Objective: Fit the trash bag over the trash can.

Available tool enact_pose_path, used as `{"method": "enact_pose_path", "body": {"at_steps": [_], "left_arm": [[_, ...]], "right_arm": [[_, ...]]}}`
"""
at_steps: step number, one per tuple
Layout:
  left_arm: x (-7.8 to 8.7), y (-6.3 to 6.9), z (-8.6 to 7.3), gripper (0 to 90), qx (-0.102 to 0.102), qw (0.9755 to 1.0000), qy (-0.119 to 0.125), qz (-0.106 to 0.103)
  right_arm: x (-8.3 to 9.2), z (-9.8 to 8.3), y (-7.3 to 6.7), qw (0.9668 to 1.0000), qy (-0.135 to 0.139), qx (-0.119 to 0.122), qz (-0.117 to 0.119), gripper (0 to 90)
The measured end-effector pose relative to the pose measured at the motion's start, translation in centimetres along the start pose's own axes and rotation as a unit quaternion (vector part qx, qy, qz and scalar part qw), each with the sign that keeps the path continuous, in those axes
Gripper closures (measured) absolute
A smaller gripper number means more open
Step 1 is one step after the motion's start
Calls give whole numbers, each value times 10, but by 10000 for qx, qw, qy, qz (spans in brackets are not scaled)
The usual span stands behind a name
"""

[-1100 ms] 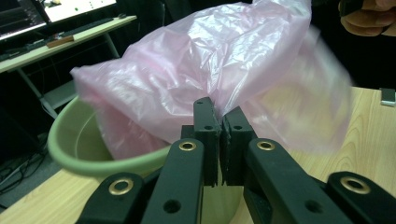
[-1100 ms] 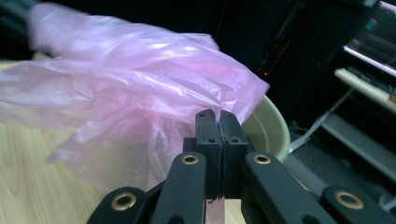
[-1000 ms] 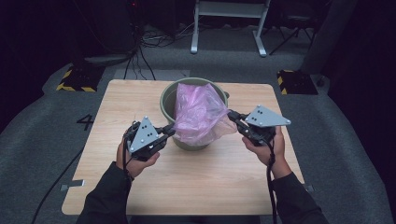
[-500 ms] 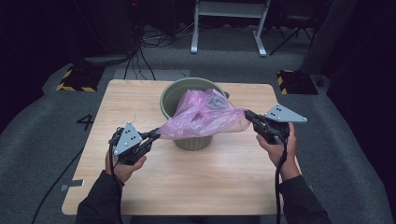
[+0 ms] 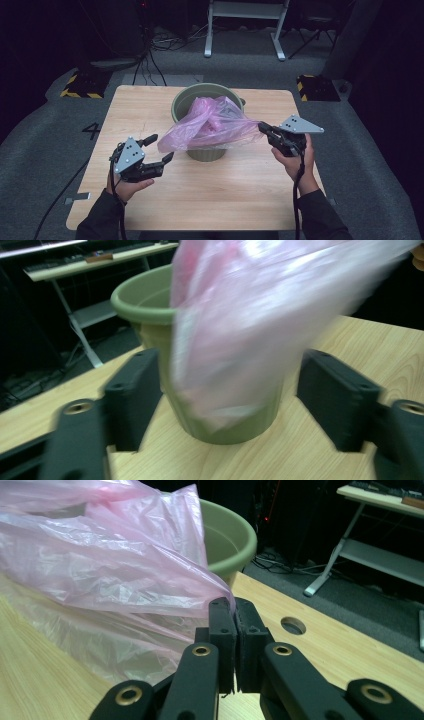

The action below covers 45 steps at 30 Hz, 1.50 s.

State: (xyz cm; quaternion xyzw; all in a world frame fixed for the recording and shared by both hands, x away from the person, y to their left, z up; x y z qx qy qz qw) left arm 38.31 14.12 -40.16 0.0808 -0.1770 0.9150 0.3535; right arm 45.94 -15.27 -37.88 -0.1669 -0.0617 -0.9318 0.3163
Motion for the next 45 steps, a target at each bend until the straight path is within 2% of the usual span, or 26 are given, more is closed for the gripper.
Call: {"method": "enact_pose_path", "body": {"at_steps": [2,4,6,9,11,12,14,16,18,21,24,27,29,30,32,33,35,36,37,38,39,40,42,43,45], "left_arm": [[2,8,6,230,-148,9998,-18,-100],[4,11,12,217,-260,9997,4,-47],[6,8,19,230,-334,9994,-11,122],[5,-3,26,307,-294,9991,-107,290],[1,-10,24,415,-361,9983,-293,355],[-3,-13,22,495,-329,9982,-363,339],[-9,-13,18,646,-243,9989,-407,56],[-13,-17,16,743,-219,9988,-421,114],[-16,-17,17,820,-222,9990,-370,84],[-18,-17,19,872,-180,9992,-353,83],[-21,-19,19,879,-165,9990,-398,142],[-22,-21,18,878,-180,9988,-423,193],[-22,-22,18,872,-157,9988,-420,195],[-23,-23,18,866,-154,9988,-420,198],[-23,-24,17,854,-126,9988,-424,193],[-24,-25,17,845,-116,9989,-423,182],[-25,-26,16,835,-108,9989,-431,173],[-25,-27,16,804,-86,9990,-405,172],[-25,-28,17,719,-22,9993,-331,172],[-25,-28,17,575,-22,9993,-331,172],[-25,-29,17,447,169,9994,-246,166],[-26,-27,16,311,205,9995,-244,40],[-25,-26,14,217,174,9995,-261,44],[-25,-26,11,200,64,9992,-371,141],[-26,-29,8,194,108,9988,-436,201]], "right_arm": [[1,3,-3,10000,37,53,19,878],[2,6,-5,9999,73,107,-30,877],[2,7,-5,9999,70,104,-18,871],[1,7,-4,9999,54,96,-3,848],[1,5,-4,9999,-1,152,-13,822],[0,5,-4,9998,-2,194,-45,785],[1,5,-8,9992,37,395,71,636],[3,6,-16,9979,70,600,246,471],[6,7,-25,9958,54,860,321,348],[11,6,-40,9902,-34,1349,360,248],[14,7,-54,9845,-36,1720,351,248],[15,13,-67,9785,77,2030,349,255],[12,15,-73,9751,48,2196,294,256],[9,16,-75,9736,-11,2266,260,293],[1,16,-78,9699,-139,2416,263,395],[-3,16,-80,9694,-208,2424,341,482],[-11,14,-83,9675,-381,2450,505,573],[-15,13,-84,9661,-457,2481,557,663],[-17,13,-85,9657,-483,2483,590,720],[-19,13,-87,9664,-486,2441,641,778],[-20,14,-88,9672,-469,2383,737,833],[-20,15,-90,9681,-434,2330,806,879],[-21,15,-90,9687,-416,2301,830,900],[-22,17,-91,9702,-386,2229,871,900],[-21,19,-91,9716,-356,2148,931,900]]}}
Point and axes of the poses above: each handheld gripper's, and its own axes: x roughly backward along the jaws, z roughly out of its top, y roughly to its right, the point moved 10 cm from there along -x, roughly forward along the jaws, and after that the axes turned 8 degrees about -x, right-handed, at the moved point
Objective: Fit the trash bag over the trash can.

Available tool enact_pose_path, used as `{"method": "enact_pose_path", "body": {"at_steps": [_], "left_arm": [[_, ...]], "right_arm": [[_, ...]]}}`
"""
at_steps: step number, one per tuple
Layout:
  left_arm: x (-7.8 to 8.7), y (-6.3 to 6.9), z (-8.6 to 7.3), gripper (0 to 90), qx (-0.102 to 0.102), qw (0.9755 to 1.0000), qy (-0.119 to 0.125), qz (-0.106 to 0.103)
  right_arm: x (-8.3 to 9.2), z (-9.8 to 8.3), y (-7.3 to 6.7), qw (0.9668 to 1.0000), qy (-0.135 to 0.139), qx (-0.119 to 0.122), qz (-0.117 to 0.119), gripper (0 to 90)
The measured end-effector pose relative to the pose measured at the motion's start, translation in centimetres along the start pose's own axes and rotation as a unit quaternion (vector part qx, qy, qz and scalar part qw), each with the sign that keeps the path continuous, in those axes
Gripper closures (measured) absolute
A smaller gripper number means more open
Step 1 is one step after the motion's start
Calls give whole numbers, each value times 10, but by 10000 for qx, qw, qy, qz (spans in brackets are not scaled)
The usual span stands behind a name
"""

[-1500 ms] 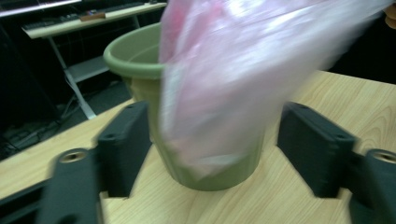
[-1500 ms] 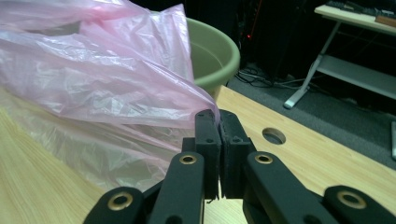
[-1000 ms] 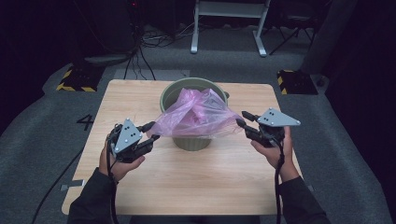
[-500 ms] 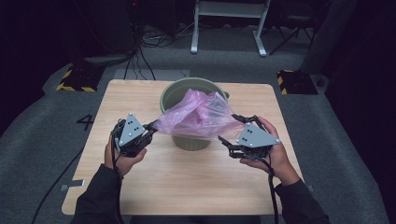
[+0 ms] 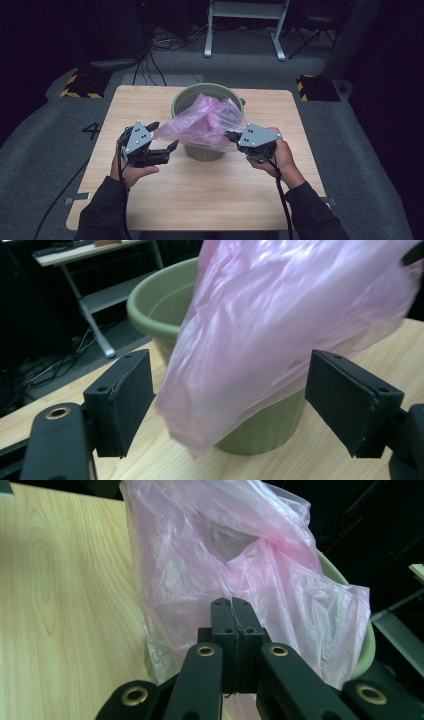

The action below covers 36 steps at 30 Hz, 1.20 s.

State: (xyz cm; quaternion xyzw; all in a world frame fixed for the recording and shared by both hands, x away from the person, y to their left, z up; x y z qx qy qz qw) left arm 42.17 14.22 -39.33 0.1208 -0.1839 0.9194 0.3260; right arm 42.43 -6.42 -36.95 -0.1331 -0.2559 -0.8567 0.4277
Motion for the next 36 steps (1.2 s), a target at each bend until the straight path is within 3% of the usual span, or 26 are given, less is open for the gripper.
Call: {"method": "enact_pose_path", "body": {"at_steps": [3,6,9,14,17,21,26,31,34,36], "left_arm": [[-3,-8,-4,228,175,9998,-52,26],[-8,-15,-9,322,300,9995,-114,36],[-14,-17,-13,497,203,9996,-203,4],[-16,-22,-13,784,230,9997,-68,47],[-15,-28,-15,879,321,9994,-5,117],[-14,-33,-23,899,308,9993,-144,181],[-14,-37,-38,900,232,9986,-415,243],[-16,-45,-50,900,329,9975,-574,243],[-19,-47,-55,900,325,9971,-664,204],[-21,-45,-58,900,331,9966,-745,138]], "right_arm": [[4,4,0,9994,199,-218,171,900],[9,8,3,9972,424,-498,349,900],[11,10,5,9950,537,-688,487,900],[12,10,8,9937,590,-796,518,900],[12,10,9,9929,623,-872,506,900],[13,10,15,9928,642,-954,337,900],[16,7,36,9893,739,-1248,-139,900],[18,4,65,9805,876,-1673,-543,900],[11,-7,83,9759,721,-1903,-787,900],[4,-16,93,9709,586,-2149,-879,900]]}}
Point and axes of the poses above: each handheld gripper's, and its own axes: x roughly backward along the jaws, z roughly out of its top, y roughly to its right, the point moved 10 cm from there along -x, roughly forward along the jaws, and after that the axes turned 8 degrees about -x, right-handed, at the moved point
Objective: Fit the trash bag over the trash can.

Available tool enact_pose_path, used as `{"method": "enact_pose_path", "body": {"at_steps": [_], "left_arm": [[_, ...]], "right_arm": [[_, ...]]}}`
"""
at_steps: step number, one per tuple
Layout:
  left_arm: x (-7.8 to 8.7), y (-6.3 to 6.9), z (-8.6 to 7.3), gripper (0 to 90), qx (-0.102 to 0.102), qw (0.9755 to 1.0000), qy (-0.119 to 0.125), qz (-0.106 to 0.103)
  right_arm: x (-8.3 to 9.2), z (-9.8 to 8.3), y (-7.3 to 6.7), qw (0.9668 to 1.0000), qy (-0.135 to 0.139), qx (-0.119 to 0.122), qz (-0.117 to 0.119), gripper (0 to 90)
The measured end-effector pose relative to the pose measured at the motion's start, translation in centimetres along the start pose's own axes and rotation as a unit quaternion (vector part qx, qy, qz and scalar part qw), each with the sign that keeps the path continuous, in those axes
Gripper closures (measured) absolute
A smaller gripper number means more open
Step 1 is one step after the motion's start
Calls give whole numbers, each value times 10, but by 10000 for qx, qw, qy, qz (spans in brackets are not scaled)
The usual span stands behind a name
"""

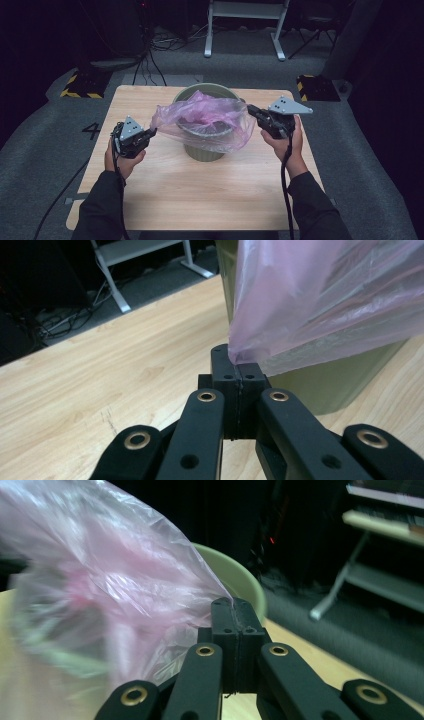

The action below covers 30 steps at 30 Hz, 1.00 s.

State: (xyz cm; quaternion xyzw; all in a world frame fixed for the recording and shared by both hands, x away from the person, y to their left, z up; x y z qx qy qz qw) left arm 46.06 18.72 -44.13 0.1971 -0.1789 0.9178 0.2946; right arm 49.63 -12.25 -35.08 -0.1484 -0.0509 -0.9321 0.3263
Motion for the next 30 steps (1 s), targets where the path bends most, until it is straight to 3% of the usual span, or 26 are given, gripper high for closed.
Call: {"method": "enact_pose_path", "body": {"at_steps": [6,12,18,23,25,27,30], "left_arm": [[-11,5,-7,900,-62,9997,-204,-106],[-24,14,-18,900,-124,9987,-441,-217],[-35,23,-30,900,-144,9975,-630,-281],[-37,21,-33,898,-129,9975,-660,-230],[-34,17,-33,774,-114,9979,-621,-115],[-28,14,-30,622,-38,9989,-454,-135],[-12,7,-25,432,47,9999,-155,9]], "right_arm": [[-22,-13,26,9980,-300,-433,-341,900],[-35,-30,45,9934,-477,-919,-495,900],[-44,-45,61,9889,-621,-1164,-677,900],[-50,-47,63,9886,-650,-1156,-715,900],[-51,-47,62,9886,-654,-1144,-727,900],[-51,-45,62,9892,-606,-1129,-711,900],[-48,-42,64,9898,-538,-1106,-717,900]]}}
Point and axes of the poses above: each handheld gripper's, and its own axes: x roughly backward along the jaws, z roughly out of its top, y roughly to its right, the point moved 10 cm from there along -x, roughly forward along the jaws, and after that the axes turned 8 degrees about -x, right-handed, at the moved point
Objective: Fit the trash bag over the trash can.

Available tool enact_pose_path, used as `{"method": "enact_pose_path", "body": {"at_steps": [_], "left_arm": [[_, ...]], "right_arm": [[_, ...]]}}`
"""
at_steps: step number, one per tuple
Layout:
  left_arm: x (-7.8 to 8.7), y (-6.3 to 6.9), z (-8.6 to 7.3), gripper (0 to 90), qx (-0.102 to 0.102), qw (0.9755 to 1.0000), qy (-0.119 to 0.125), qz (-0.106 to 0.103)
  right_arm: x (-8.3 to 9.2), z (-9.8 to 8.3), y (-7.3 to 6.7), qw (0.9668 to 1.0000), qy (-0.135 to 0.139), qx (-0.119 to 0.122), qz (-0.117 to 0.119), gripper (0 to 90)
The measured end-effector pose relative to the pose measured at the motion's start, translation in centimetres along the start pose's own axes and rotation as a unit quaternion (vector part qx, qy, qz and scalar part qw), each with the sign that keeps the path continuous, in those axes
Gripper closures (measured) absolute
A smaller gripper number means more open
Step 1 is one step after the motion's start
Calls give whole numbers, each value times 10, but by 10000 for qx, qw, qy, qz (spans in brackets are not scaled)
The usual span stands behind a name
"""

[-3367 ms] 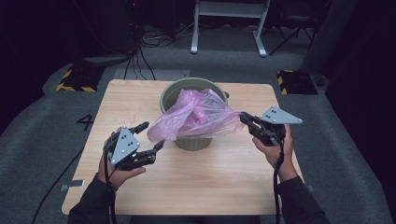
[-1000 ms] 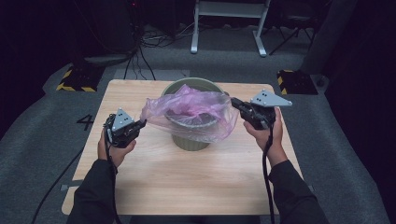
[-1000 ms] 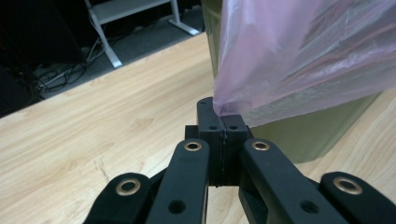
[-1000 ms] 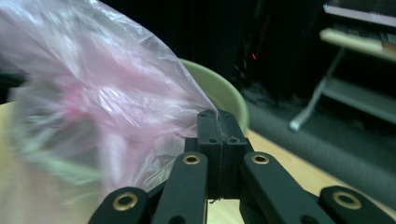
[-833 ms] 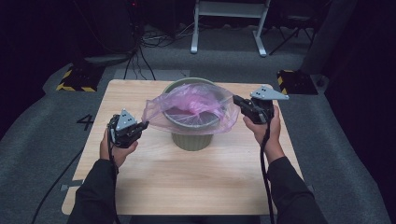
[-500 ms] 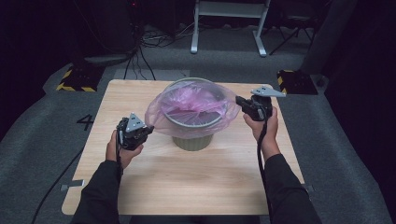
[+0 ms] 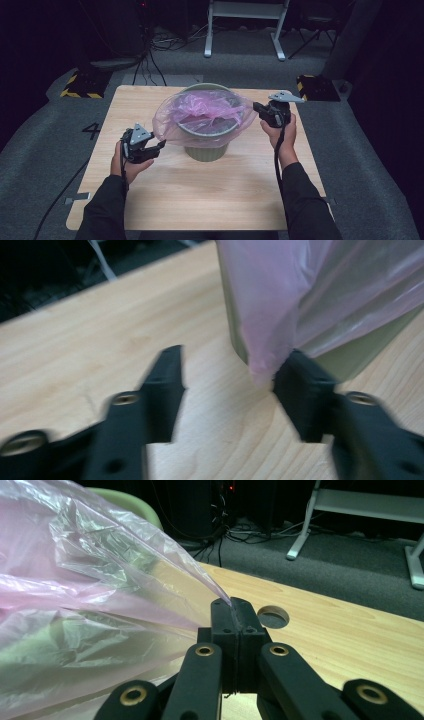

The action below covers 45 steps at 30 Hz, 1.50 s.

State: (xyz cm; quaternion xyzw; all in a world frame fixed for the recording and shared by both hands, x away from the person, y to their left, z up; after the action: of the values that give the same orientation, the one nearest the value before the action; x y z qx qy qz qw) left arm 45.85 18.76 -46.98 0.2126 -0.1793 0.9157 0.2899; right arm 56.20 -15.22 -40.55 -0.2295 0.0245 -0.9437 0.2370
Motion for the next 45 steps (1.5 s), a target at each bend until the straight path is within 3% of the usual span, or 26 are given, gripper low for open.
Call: {"method": "enact_pose_path", "body": {"at_steps": [4,5,6,7,8,11,14,18,19,21,22,27,29,33,41,45], "left_arm": [[28,-13,10,328,166,9986,500,95],[28,-13,10,310,166,9986,500,95],[40,-20,21,298,251,9967,770,61],[40,-20,21,288,251,9967,770,61],[47,-25,36,276,299,9950,953,39],[47,-30,61,275,224,9939,1071,119],[37,-32,80,279,111,9948,1000,181],[15,-36,90,341,-38,9969,730,276],[15,-36,90,413,-38,9969,730,276],[-1,-41,94,486,20,9977,614,294],[-5,-39,96,546,65,9977,662,101],[-24,-34,96,802,-175,9987,482,21],[-29,-30,97,897,-212,9984,504,-125],[-34,-30,97,900,-212,9985,481,-124],[-40,-30,90,900,-199,9990,358,-183],[-44,-21,83,900,-405,9984,244,-299]], "right_arm": [[5,6,0,9999,115,-2,47,899],[6,7,0,9999,130,16,38,898],[7,8,0,9999,129,32,23,896],[7,8,0,9999,129,32,23,896],[8,11,-1,9999,149,73,26,895],[7,14,-2,9998,144,98,12,892],[6,15,-4,9998,144,150,-1,890],[3,15,-5,9998,126,173,0,886],[2,15,-5,9998,109,175,-8,886],[0,13,-5,9998,91,144,38,886],[-1,13,-5,9999,82,134,46,886],[-4,10,-3,9999,56,128,59,886],[-5,10,-1,9999,56,111,38,886],[-8,9,2,9999,81,-6,63,886],[-19,3,7,9999,-33,24,-93,886],[-29,-10,3,9995,-281,124,-63,886]]}}
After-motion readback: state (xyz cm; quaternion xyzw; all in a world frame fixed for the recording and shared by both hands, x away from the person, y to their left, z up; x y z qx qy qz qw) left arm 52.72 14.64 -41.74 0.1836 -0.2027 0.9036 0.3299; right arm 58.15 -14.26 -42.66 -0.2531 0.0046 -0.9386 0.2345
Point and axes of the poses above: each handheld gripper's, and its own axes: x roughly backward along the jaws, z roughly out of its top, y roughly to its right, the point moved 10 cm from there along -x, roughly forward along the jaws, and after that the axes turned 8 degrees about -x, right-handed, at the moved point
